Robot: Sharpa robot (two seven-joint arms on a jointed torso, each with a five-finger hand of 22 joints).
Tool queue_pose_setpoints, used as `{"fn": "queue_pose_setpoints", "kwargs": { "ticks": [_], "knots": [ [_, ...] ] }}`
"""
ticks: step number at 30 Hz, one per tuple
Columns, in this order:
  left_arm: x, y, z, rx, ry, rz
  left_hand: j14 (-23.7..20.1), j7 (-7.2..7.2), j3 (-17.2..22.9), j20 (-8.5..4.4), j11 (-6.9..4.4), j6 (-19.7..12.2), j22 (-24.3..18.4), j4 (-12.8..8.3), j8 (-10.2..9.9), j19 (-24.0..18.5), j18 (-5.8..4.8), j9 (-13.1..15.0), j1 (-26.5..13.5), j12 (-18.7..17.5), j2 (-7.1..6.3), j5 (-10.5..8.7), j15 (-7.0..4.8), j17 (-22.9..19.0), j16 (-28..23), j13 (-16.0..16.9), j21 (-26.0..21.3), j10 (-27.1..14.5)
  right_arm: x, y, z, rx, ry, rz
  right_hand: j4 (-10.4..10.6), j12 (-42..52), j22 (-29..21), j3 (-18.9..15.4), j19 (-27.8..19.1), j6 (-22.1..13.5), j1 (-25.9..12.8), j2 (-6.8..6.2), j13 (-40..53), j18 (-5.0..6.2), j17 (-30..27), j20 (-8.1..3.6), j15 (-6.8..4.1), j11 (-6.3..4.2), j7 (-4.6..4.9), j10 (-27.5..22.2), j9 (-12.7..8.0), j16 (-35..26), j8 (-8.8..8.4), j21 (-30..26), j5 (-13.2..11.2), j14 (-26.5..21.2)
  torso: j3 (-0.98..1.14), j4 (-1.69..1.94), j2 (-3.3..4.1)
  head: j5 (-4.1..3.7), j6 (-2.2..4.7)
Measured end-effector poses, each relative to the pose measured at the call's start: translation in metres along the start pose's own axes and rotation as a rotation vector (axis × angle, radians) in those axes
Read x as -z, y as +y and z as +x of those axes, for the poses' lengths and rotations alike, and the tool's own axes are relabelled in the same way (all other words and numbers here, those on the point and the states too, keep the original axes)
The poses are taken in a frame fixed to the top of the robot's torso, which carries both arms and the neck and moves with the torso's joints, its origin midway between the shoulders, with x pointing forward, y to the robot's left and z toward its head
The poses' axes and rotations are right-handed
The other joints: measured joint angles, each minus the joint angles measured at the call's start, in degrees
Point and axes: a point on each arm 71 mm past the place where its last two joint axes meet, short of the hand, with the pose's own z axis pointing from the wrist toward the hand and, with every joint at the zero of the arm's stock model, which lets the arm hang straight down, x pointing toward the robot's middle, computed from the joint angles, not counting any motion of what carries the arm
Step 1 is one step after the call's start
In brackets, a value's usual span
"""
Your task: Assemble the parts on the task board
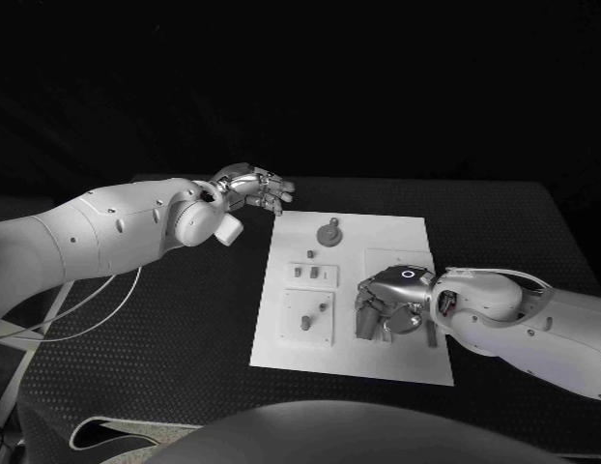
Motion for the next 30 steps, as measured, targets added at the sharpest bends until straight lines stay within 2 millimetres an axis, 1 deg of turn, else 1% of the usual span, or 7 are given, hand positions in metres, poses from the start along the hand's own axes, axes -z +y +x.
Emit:
{"fn": "queue_pose_setpoints", "kwargs": {
  "ticks": [4, 8, 11, 15, 20, 25, 30],
  "knots": [
    [0.0, 0.0, -0.0001, 0.0, 0.0, 0.0, 0.0, 0.0, 0.0, 0.0, 0.0, 0.0, 0.1, 0.0, 0.0, 0.0, -0.05, 0.0, 0.0, 0.0, 0.0, 0.0, 0.0, 0.0, 0.0, 0.0, 0.0, 0.0, -0.0001, 0.0001, 0.0009, -0.001, 0.0, 0.0, 0.3, 0.0, 0.0, 0.3, -0.1, -4.2, -0.2, -0.24, 0.2, 0.01, 0.0, 0.14, 0.11, 0.3, -1.39, -0.3, -1.1, 0.0, -2.32, 0.0, 0.0, -0.5, 0.0, -0.01, -0.01, 0.01, 0.0],
    [0.0, 0.0, -0.0001, 0.0, 0.0, 0.0, 0.0, 0.0, 0.0, 0.0, 0.0, 0.0, 0.0, 0.0, 0.0, 0.0, -0.29, 0.0, 0.0, 0.0, 0.0, 0.0, 0.0, 0.0, 0.0, 0.0, 0.0, 0.0, 0.0002, -0.0002, 0.001, -0.001, -0.001, 0.002, 0.4, 0.0, 0.0, 0.3, -0.6, -6.6, 0.5, -1.47, 0.2, 0.01, 0.0, 0.16, 0.3, 0.41, -2.02, -0.8, -1.9, 0.0, -3.23, 0.0, 0.0, -0.9, -0.01, -0.01, -0.02, 0.01, 0.0],
    [0.0, 0.0001, -0.0003, 0.0, -0.001, 0.0, 0.0, 0.0, 0.0, 0.0, 0.0, 0.0, 0.0, 0.0, 0.0, 0.0, 0.1, 0.0, 0.0, 0.0, 0.0, 0.0, 0.0, 0.0, 0.0, -0.1, 0.0, 0.0, 0.0007, -0.0007, 0.0012, 0.0, 0.0, 0.003, 0.4, 0.0, 0.0, 0.3, -0.9, -7.6, 1.0, -1.98, 0.1, 0.01, 0.0, 0.26, 0.4, 0.63, -2.5, -1.1, -1.9, 0.0, -3.75, 0.0, 0.0, -1.1, -0.02, -0.01, -0.02, 0.0, 0.0],
    [0.0, 0.0001, -0.0004, 0.0, -0.001, 0.0, 0.0, 0.0, 0.0, 0.0, 0.0, 0.0, 0.0, 0.0, 0.0, 0.0, 0.4, 0.0, 0.0, 0.0, 0.0, 0.0, 0.0, 0.0, 0.0, -0.1, 0.0, 0.0, 0.0019, -0.002, 0.0018, 0.003, 0.002, 0.008, 0.2, 0.0, 0.0, 0.5, -1.5, -8.4, 1.4, -2.42, 0.0, 0.01, -0.1, 0.64, 0.61, 0.92, -2.76, -1.7, -2.0, 0.0, -4.35, 0.0, 0.0, -2.0, -0.02, -0.01, -0.03, -0.04, 0.0],
    [0.0001, 0.0001, -0.0005, -0.001, -0.001, -0.001, 0.0, 0.0, 0.0, 0.0, 0.0, 0.0, 0.0, 0.0, 0.0, 0.0, 0.41, 0.0, 0.0, 0.0, 0.0, 0.0, 0.0, 0.0, 0.0, 0.0, 0.0, 0.0, 0.0025, -0.0029, 0.0023, 0.008, 0.003, 0.014, 0.2, -0.5, 0.0, 0.8, -2.0, -8.7, 1.7, -2.71, -0.1, 0.01, -0.2, 0.76, 0.71, 0.93, -2.97, -2.1, -4.0, 0.0, -4.38, -0.2, 0.0, -2.5, -0.02, -0.01, -0.03, -0.05, 0.0],
    [0.0001, 0.0002, -0.0005, -0.001, -0.001, -0.001, 0.0, 0.0, 0.0, 0.0, 0.0, 0.0, 0.0, 0.0, 0.0, 0.0, 0.4, 0.0, 0.0, 0.0, 0.0, 0.0, 0.0, 0.0, 0.0, 0.0, 0.0, 0.0, 0.003, -0.004, 0.0027, 0.012, 0.005, 0.019, 0.0, -0.5, 0.0, 1.0, -2.1, -9.6, 1.9, -2.94, -0.2, 0.01, -0.3, 0.91, 0.96, 1.13, -3.36, -2.4, -4.3, 0.0, -4.39, -0.2, 0.0, -2.7, -0.01, -0.02, -0.02, -0.16, 0.0],
    [0.0004, 0.0003, -0.0009, -0.001, -0.002, -0.002, 0.0, 0.0, 0.0, 0.0, 0.0, 0.0, 0.0, 0.0, 0.0, 0.0, 0.38, 0.0, 0.0, 0.0, 0.0, 0.0, 0.0, 0.1, 0.0, 0.0, 0.0, 0.0, 0.0032, -0.0042, 0.0029, 0.016, 0.005, 0.02, 0.0, -0.5, 0.0, 1.0, -2.2, -10.4, 2.2, -3.17, -0.3, 0.0, -0.5, 0.96, 1.16, 1.33, -3.17, -2.6, -4.4, 0.0, -4.81, -0.2, 0.0, -2.9, -0.01, -0.03, -0.02, -0.17, 0.0]
  ]
}}
